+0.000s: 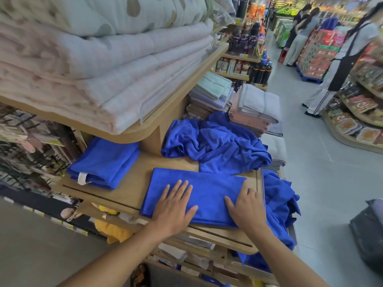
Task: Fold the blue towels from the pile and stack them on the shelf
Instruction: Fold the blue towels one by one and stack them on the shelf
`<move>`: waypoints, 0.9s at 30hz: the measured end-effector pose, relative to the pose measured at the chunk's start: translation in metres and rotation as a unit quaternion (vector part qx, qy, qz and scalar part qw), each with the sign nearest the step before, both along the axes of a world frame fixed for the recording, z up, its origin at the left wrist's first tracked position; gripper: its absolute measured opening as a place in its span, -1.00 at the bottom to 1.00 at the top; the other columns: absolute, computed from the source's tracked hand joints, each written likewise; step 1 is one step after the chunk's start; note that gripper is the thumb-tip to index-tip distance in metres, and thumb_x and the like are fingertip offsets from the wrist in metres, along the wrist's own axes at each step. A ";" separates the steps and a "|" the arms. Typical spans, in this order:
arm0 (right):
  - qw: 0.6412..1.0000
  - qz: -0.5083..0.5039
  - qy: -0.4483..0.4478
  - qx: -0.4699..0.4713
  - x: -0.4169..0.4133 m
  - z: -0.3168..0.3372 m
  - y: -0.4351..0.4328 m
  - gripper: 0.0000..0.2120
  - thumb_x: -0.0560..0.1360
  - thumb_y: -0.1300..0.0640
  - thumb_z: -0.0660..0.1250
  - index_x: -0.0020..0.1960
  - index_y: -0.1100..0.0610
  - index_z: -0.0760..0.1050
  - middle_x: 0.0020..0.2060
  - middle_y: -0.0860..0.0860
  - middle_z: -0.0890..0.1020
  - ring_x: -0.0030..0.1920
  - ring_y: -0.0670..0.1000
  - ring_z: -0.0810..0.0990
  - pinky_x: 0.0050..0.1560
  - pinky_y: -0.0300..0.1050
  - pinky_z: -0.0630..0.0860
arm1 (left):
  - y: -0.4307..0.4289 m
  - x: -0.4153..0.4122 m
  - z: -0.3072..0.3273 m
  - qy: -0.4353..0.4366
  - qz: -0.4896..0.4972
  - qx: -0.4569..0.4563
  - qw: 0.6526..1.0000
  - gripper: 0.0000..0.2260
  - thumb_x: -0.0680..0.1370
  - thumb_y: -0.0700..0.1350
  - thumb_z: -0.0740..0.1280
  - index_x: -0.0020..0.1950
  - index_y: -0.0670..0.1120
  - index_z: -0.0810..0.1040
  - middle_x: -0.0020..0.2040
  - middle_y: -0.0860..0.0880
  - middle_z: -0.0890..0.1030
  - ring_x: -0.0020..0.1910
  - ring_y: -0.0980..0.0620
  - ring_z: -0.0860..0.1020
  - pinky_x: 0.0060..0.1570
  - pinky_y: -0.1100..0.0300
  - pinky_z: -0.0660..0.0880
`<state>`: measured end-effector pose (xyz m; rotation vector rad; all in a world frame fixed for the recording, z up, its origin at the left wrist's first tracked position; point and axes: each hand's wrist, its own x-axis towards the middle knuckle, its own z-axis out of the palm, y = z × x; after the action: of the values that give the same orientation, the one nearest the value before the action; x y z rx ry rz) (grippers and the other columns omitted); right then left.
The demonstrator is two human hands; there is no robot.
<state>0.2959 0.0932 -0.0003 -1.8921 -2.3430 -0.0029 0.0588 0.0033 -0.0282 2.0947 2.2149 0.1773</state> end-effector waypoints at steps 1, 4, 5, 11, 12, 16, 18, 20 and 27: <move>1.000 0.000 -0.029 -0.012 -0.002 0.005 0.003 -0.18 0.63 -0.26 0.11 0.59 0.36 0.10 0.31 0.22 0.54 0.23 0.18 0.53 0.29 0.01 0.44 | -0.006 0.007 -0.003 0.006 -0.007 -0.001 1.000 -0.26 0.58 0.36 -0.20 0.67 0.00 -0.02 0.68 0.04 -0.05 0.64 0.05 -0.16 0.59 -0.06 -0.23; 0.996 -0.001 -0.055 -0.073 -0.006 0.020 0.018 -0.50 0.67 0.02 0.14 0.44 0.36 0.23 0.29 0.21 0.50 0.17 0.17 0.54 0.17 -0.02 0.47 | -0.010 0.014 -0.006 0.013 0.004 0.002 1.000 -0.23 0.56 0.39 -0.23 0.67 -0.01 -0.06 0.67 0.04 -0.08 0.64 0.07 -0.19 0.59 -0.10 -0.22; 0.995 -0.009 -0.024 -0.097 -0.005 0.025 0.022 -0.61 0.65 0.09 0.18 0.36 0.34 0.27 0.27 0.20 0.49 0.15 0.18 0.54 0.10 -0.03 0.48 | -0.008 0.015 -0.005 0.006 0.007 0.003 1.000 -0.21 0.56 0.41 -0.22 0.67 -0.02 -0.06 0.67 0.05 -0.09 0.64 0.08 -0.20 0.59 -0.10 -0.22; 0.965 -0.074 0.133 -0.212 -0.001 0.043 0.046 -0.54 0.49 0.16 0.43 0.29 0.27 0.34 0.04 0.10 0.54 -0.14 0.12 0.55 -0.28 -0.07 0.39 | 0.006 0.020 -0.006 -0.003 0.000 0.000 1.000 -0.15 0.54 0.46 -0.24 0.67 -0.06 -0.09 0.67 0.02 -0.10 0.63 0.07 -0.23 0.59 -0.11 -0.22; 0.957 -0.086 0.170 -0.220 0.001 0.044 0.047 -0.47 0.44 0.17 0.47 0.30 0.27 0.33 0.02 0.12 0.57 -0.13 0.13 0.59 -0.26 -0.06 0.44 | 0.006 0.020 -0.008 0.005 -0.001 0.002 1.000 -0.15 0.54 0.45 -0.24 0.67 -0.07 -0.09 0.68 0.01 -0.10 0.63 0.07 -0.22 0.59 -0.11 -0.23; 0.914 -0.128 0.281 -0.262 0.007 0.049 0.048 -0.32 0.33 0.16 0.65 0.25 0.21 0.29 -0.07 0.08 0.54 -0.14 0.07 0.58 -0.10 0.07 0.62 | 0.005 0.019 -0.013 0.009 0.000 0.013 1.000 -0.16 0.55 0.46 -0.27 0.67 -0.07 -0.09 0.67 0.00 -0.09 0.63 0.07 -0.22 0.58 -0.12 -0.24; 0.884 -0.147 0.326 -0.300 0.009 0.050 0.049 -0.46 0.35 0.16 0.64 0.11 0.18 0.34 -0.12 0.09 0.54 -0.14 0.09 0.59 -0.09 0.09 0.62 | 0.006 0.020 -0.015 0.009 0.001 0.018 1.000 -0.15 0.54 0.46 -0.29 0.67 -0.07 -0.08 0.67 0.00 -0.08 0.63 0.07 -0.22 0.58 -0.12 -0.23; 0.854 -0.155 0.359 -0.342 0.013 0.054 0.049 -0.58 0.38 0.15 0.62 -0.01 0.19 0.39 -0.23 0.11 0.47 -0.22 0.08 0.51 -0.18 -0.03 0.50 | 0.006 0.020 -0.015 0.011 0.003 0.018 1.000 -0.16 0.55 0.45 -0.28 0.67 -0.07 -0.08 0.67 0.00 -0.08 0.63 0.07 -0.21 0.58 -0.11 -0.24; 0.760 -0.139 0.497 -0.396 0.028 0.068 0.042 -0.87 0.53 0.17 0.47 -0.10 0.11 0.52 -0.30 0.01 0.53 -0.28 -0.02 0.51 -0.04 -0.08 0.55 | 0.006 0.020 -0.015 0.008 0.007 0.020 1.000 -0.16 0.55 0.45 -0.25 0.67 -0.07 -0.05 0.68 0.00 -0.06 0.64 0.05 -0.19 0.58 -0.13 -0.23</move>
<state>0.3243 0.1354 0.0680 -1.7174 -1.3250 1.7147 0.0791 0.0093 -0.0435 2.1077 2.2547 0.2096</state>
